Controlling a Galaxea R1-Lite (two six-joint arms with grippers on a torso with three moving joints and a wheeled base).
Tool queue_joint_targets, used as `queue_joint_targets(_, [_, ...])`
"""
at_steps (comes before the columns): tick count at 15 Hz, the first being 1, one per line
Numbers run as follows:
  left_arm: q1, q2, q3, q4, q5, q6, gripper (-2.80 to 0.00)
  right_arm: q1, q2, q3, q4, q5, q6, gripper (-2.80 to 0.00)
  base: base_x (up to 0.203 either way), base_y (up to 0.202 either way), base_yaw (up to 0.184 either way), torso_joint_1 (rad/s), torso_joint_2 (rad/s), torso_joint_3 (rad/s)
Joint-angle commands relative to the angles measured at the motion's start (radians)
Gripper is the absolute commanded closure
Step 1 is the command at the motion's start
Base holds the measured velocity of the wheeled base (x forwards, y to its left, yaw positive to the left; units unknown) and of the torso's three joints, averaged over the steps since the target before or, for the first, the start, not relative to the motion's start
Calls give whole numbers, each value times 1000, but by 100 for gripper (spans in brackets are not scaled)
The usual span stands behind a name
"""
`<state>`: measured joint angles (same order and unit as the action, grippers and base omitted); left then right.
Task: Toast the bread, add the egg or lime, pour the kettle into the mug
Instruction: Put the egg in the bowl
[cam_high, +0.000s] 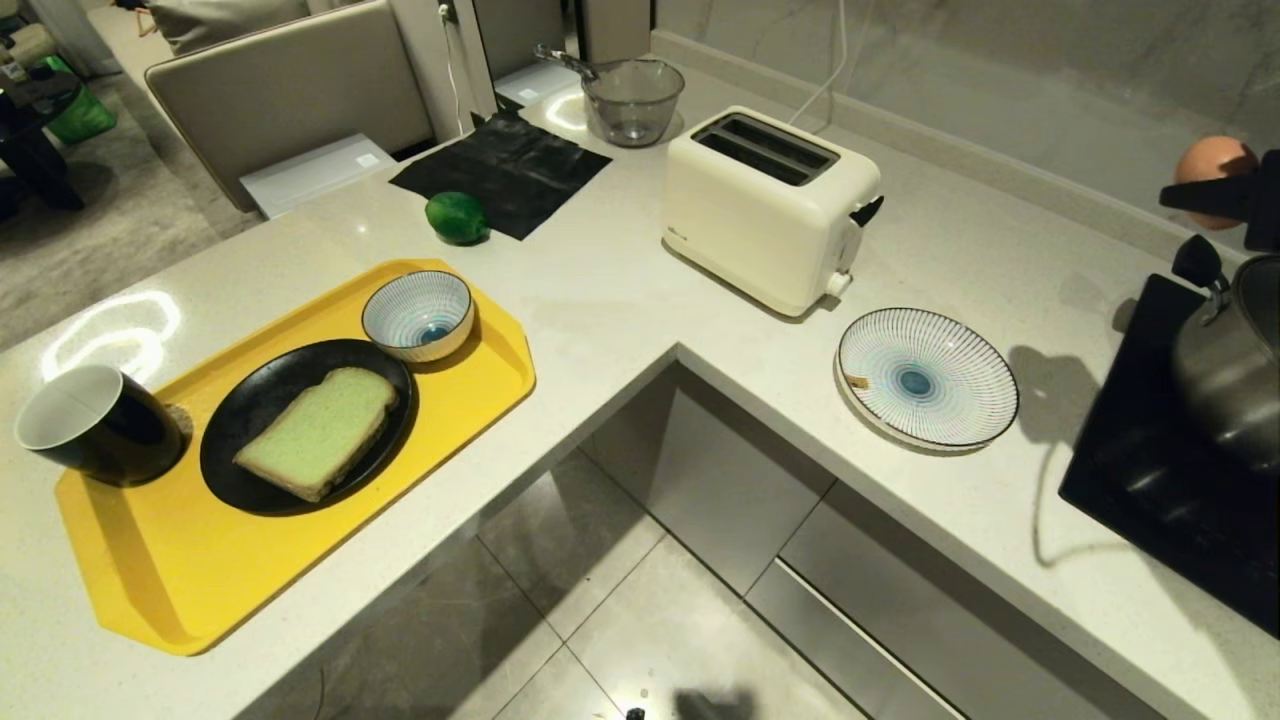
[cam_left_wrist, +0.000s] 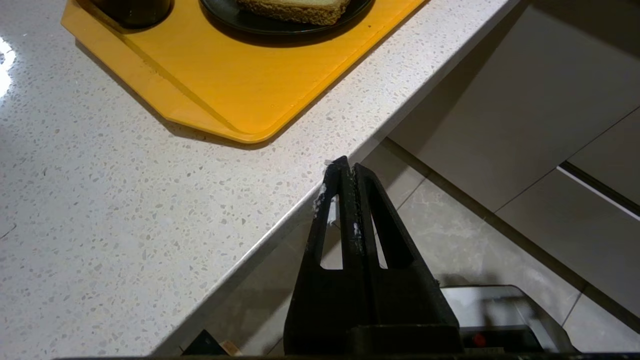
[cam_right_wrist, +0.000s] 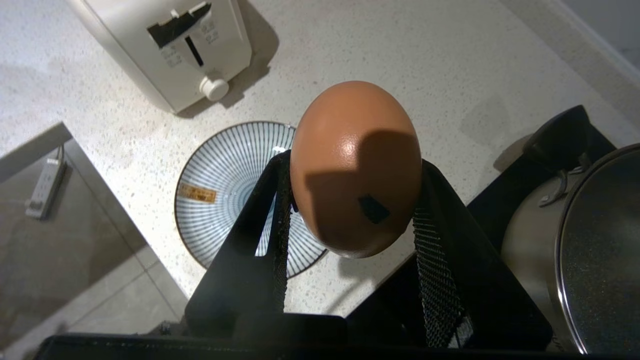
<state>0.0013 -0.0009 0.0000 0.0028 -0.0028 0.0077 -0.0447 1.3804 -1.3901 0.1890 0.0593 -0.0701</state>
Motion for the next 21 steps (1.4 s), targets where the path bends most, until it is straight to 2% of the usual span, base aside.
queue_joint_targets(1, [0, -1, 0, 0, 0, 0, 0, 2, -42, 94, -95, 1, 15, 0, 0, 0, 0, 0, 0, 0])
queue_joint_targets(4, [0, -1, 0, 0, 0, 0, 0, 1, -87, 186, -248, 2, 93, 0, 0, 0, 0, 0, 0, 0])
queue_joint_targets(7, [2, -1, 0, 0, 0, 0, 0, 1, -75, 184, -264, -10, 91, 0, 0, 0, 0, 0, 0, 0])
queue_joint_targets(9, [2, -1, 0, -1, 0, 0, 0, -1, -54, 167, -265, -59, 97, 0, 0, 0, 0, 0, 0, 0])
queue_joint_targets(11, [2, -1, 0, 0, 0, 0, 0, -35, -46, 167, -302, -64, 103, 0, 0, 0, 0, 0, 0, 0])
queue_joint_targets(17, [0, -1, 0, 0, 1, 0, 0, -43, -35, 194, -341, -65, 84, 0, 0, 0, 0, 0, 0, 0])
queue_joint_targets(21, [0, -1, 0, 0, 1, 0, 0, -77, -37, 206, -333, -64, 9, 0, 0, 0, 0, 0, 0, 0])
